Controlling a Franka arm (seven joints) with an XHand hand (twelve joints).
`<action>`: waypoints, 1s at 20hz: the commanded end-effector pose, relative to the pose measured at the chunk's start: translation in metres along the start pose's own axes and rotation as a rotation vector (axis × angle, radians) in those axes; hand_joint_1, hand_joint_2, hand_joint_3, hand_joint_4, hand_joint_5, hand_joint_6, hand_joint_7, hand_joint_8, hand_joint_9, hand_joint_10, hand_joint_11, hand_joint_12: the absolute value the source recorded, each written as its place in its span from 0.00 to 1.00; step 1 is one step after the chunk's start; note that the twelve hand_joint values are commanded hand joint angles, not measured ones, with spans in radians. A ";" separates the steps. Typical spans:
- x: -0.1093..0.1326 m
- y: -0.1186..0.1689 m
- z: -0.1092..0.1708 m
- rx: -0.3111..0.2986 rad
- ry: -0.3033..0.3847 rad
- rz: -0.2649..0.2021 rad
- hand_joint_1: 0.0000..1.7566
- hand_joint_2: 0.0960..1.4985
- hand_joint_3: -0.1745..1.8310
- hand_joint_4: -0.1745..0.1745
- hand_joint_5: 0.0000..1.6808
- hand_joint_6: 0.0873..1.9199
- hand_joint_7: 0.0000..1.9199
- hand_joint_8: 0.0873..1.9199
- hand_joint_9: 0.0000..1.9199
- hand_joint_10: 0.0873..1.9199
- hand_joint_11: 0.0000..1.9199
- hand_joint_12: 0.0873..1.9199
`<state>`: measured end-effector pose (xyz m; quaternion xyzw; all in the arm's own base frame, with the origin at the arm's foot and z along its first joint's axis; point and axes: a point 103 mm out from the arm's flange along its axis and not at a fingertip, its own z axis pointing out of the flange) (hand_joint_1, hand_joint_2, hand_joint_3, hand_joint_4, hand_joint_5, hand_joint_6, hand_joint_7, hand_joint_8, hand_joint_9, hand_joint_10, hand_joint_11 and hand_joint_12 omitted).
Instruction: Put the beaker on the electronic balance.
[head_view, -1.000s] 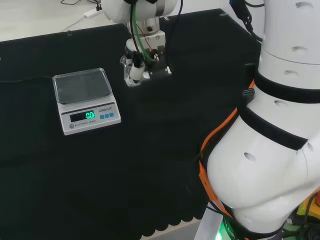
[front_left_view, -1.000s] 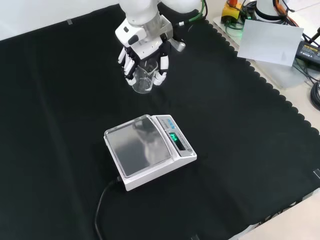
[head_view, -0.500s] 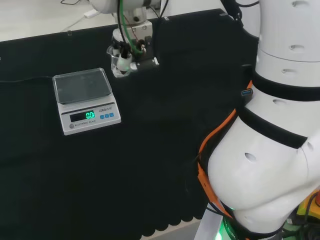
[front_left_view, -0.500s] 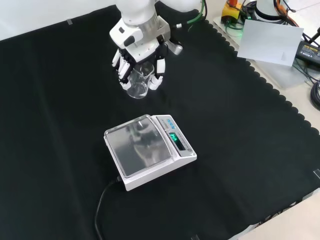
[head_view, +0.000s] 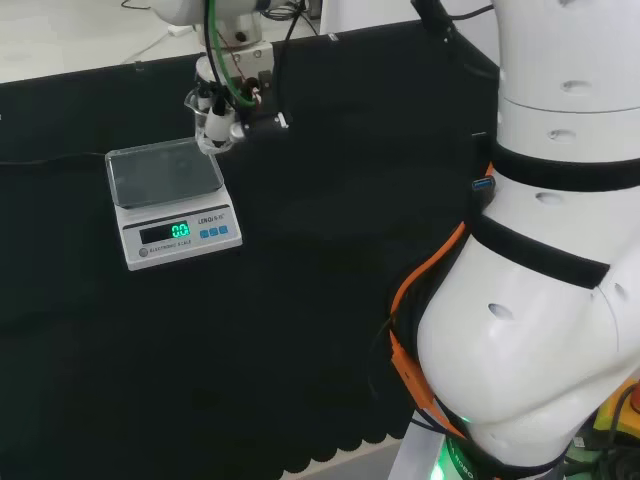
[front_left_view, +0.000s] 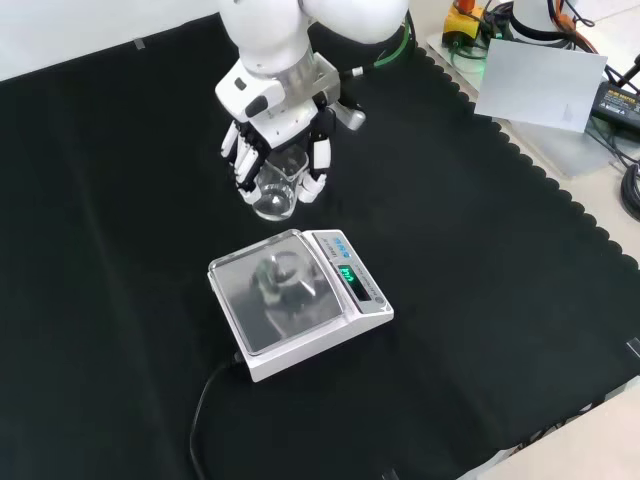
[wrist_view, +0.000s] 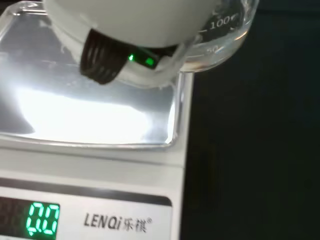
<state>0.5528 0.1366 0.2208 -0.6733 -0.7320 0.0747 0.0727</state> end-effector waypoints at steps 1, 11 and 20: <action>0.022 0.028 0.000 0.014 -0.016 -0.054 0.70 0.30 0.42 0.27 0.45 0.48 0.56 0.32 0.61 0.22 0.37 0.63; 0.034 0.062 0.020 0.044 -0.035 -0.087 0.70 0.30 0.42 0.27 0.45 0.48 0.56 0.33 0.61 0.22 0.37 0.63; 0.049 0.075 0.053 0.095 -0.051 -0.112 0.70 0.30 0.42 0.26 0.45 0.48 0.56 0.33 0.61 0.22 0.37 0.63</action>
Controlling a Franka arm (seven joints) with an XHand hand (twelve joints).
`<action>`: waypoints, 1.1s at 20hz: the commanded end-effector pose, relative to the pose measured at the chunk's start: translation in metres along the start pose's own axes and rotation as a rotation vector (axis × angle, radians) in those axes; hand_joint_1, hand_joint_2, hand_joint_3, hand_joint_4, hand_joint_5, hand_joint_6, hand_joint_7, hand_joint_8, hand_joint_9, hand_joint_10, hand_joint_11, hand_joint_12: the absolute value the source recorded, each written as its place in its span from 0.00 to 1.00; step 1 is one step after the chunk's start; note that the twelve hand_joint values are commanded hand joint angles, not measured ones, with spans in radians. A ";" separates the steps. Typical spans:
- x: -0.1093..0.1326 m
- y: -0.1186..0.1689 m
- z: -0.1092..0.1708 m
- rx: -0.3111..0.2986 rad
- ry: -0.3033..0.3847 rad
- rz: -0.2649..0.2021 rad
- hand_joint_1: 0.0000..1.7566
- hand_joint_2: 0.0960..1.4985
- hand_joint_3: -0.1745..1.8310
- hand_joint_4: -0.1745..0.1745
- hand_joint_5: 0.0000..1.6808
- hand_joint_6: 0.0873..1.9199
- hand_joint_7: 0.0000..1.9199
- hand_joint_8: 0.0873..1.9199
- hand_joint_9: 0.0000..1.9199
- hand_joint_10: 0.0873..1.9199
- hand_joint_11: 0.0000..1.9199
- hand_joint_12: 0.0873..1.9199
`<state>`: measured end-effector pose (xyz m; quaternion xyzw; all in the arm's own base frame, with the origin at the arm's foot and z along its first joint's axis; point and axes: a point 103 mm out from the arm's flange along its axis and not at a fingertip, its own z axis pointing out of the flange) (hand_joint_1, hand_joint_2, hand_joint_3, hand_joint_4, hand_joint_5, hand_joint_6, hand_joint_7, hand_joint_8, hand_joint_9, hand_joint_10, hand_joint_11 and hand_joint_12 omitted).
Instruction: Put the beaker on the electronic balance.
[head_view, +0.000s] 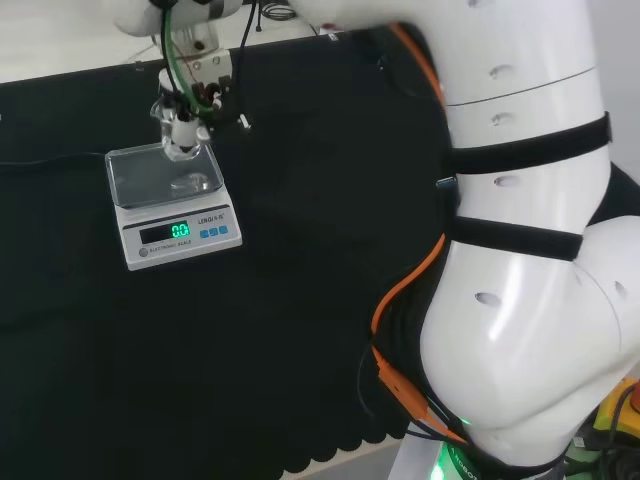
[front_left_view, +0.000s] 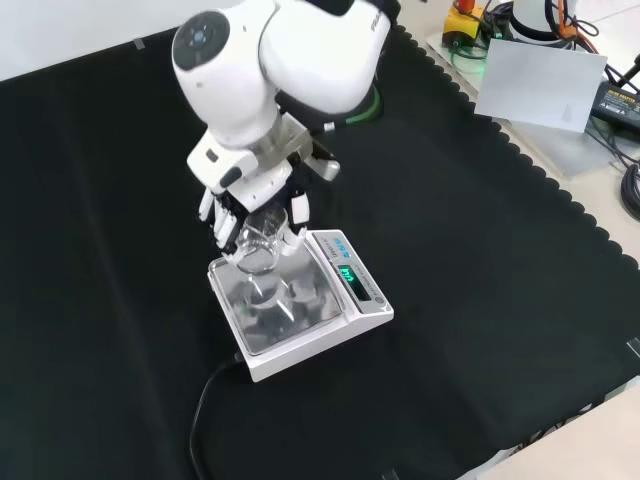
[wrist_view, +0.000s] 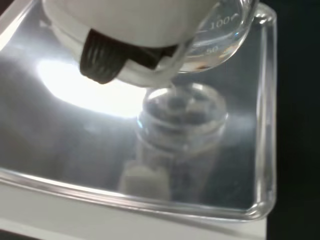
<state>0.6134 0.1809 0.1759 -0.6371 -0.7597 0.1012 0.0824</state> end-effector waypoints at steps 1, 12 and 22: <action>0.011 0.006 0.024 0.046 -0.019 -0.025 0.70 0.30 0.42 0.26 0.45 0.48 0.56 0.33 0.61 0.22 0.37 0.63; 0.012 0.011 0.043 0.094 -0.035 -0.027 0.70 0.30 0.42 0.25 0.42 0.49 0.54 0.33 0.60 0.22 0.35 0.63; 0.012 0.006 0.030 0.138 -0.081 -0.027 0.56 0.30 0.32 0.27 0.10 0.03 0.17 0.37 0.24 0.41 0.04 0.74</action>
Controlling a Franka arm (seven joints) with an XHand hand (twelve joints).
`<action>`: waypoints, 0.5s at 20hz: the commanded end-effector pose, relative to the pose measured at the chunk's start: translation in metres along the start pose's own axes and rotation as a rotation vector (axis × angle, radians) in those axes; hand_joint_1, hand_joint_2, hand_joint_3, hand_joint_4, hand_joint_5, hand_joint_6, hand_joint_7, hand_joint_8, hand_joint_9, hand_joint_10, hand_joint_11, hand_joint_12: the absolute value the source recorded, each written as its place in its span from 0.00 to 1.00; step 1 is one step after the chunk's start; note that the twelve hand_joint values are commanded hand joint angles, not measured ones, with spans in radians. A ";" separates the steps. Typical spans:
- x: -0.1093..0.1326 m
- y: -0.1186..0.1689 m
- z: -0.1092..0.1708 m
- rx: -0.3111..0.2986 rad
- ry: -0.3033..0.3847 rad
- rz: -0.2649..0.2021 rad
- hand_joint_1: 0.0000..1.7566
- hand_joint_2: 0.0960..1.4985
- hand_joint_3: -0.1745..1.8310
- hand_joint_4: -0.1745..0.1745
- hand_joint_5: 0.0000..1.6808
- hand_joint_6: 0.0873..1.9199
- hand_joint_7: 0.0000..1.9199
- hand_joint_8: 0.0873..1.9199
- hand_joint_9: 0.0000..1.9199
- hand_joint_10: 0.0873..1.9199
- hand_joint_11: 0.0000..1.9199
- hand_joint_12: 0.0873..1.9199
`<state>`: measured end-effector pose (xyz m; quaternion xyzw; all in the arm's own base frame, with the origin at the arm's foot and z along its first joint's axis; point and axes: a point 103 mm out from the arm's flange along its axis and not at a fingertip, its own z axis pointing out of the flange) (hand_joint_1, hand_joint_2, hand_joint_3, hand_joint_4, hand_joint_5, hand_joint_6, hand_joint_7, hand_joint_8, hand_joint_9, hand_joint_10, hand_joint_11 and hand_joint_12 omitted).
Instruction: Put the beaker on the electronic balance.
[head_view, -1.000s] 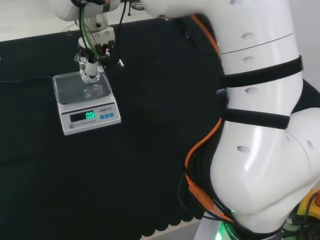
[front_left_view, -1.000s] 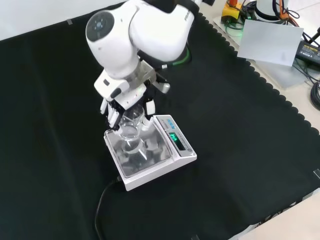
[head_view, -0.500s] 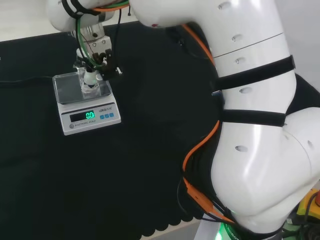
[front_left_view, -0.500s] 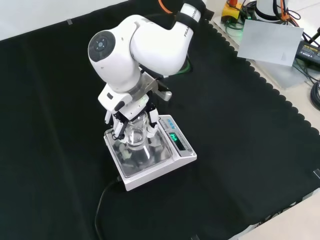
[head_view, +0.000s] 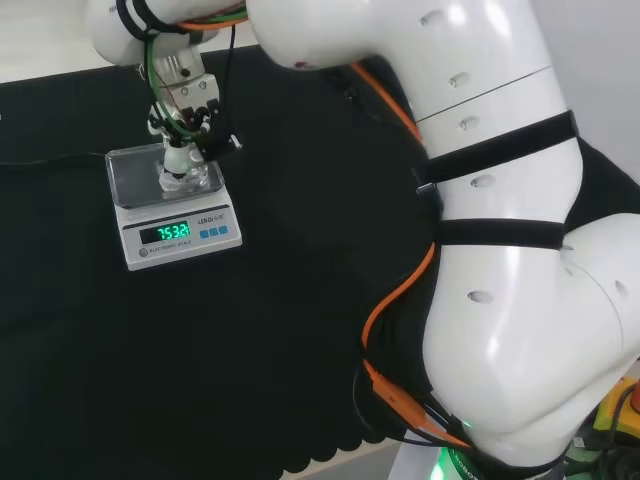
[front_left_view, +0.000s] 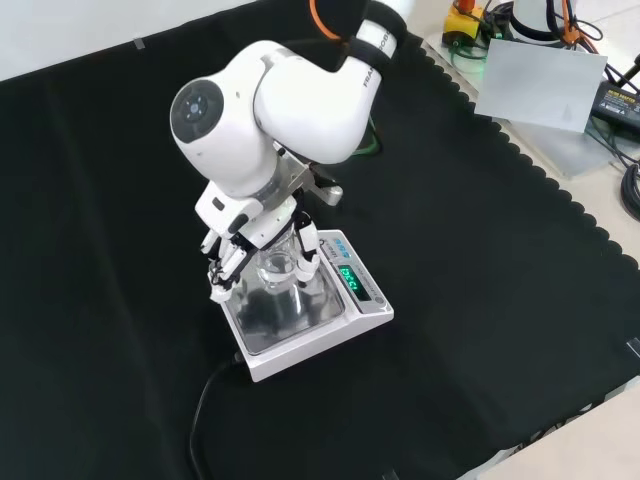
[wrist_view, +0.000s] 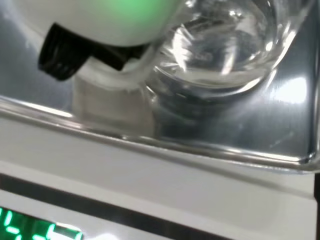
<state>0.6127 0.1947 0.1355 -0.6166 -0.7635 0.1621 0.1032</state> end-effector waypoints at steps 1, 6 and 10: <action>-0.002 -0.009 -0.010 0.012 -0.029 0.006 0.56 0.30 0.32 0.28 0.09 0.01 0.16 0.37 0.22 0.41 0.03 0.74; -0.006 -0.019 -0.020 -0.014 -0.015 0.012 0.55 0.30 0.30 0.32 0.07 0.00 0.12 0.37 0.19 0.42 0.01 0.74; -0.008 -0.026 -0.027 -0.036 -0.002 0.012 0.54 0.30 0.30 0.33 0.07 0.00 0.12 0.37 0.19 0.42 0.00 0.75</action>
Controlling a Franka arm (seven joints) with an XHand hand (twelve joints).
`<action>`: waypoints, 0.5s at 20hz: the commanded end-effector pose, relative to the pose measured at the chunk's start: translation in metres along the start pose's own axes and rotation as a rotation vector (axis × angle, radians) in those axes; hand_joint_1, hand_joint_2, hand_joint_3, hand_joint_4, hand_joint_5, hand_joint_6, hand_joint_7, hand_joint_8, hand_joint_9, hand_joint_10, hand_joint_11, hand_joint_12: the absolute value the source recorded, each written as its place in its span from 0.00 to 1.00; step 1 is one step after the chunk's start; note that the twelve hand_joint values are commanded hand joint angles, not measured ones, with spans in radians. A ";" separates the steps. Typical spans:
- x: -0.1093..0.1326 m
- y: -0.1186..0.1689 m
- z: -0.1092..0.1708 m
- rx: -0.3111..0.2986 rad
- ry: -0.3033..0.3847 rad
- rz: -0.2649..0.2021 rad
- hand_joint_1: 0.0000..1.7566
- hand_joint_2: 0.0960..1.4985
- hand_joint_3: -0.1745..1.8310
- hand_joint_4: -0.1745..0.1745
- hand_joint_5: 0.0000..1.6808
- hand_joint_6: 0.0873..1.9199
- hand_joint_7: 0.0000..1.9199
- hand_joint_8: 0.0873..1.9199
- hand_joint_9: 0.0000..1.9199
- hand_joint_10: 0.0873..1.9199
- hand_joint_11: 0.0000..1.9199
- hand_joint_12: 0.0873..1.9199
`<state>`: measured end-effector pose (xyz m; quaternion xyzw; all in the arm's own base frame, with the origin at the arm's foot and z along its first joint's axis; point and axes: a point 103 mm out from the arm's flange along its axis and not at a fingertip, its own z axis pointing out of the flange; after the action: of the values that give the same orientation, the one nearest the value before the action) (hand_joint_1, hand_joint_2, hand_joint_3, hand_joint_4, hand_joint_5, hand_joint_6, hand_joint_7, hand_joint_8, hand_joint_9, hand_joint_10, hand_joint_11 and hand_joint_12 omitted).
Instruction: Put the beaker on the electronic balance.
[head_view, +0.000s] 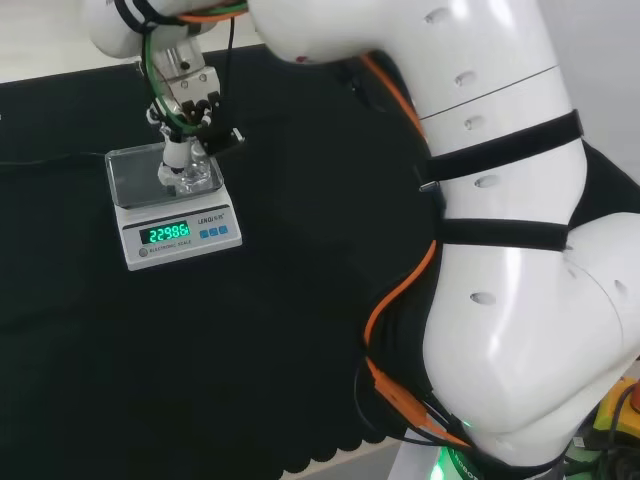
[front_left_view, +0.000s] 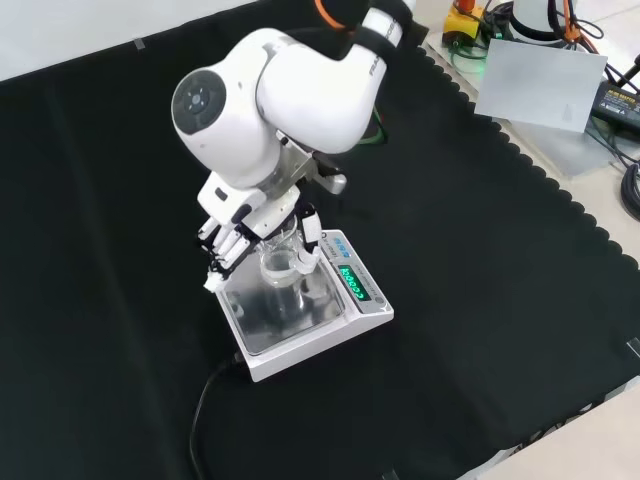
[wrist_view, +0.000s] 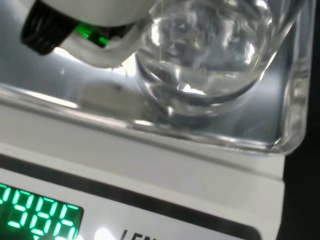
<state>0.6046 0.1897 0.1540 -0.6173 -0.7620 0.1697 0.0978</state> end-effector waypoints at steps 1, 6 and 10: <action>-0.004 -0.013 -0.017 -0.048 0.016 0.007 0.54 0.30 0.30 0.33 0.07 0.00 0.12 0.37 0.19 0.42 0.00 0.75; -0.009 -0.025 -0.034 -0.072 0.021 0.015 0.54 0.30 0.30 0.33 0.07 0.00 0.12 0.37 0.19 0.42 0.00 0.75; -0.012 -0.032 -0.038 -0.078 0.031 0.018 0.54 0.30 0.30 0.34 0.07 0.00 0.12 0.37 0.19 0.42 0.00 0.75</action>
<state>0.5960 0.1826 0.1929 -0.6257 -0.7626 0.1412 0.0835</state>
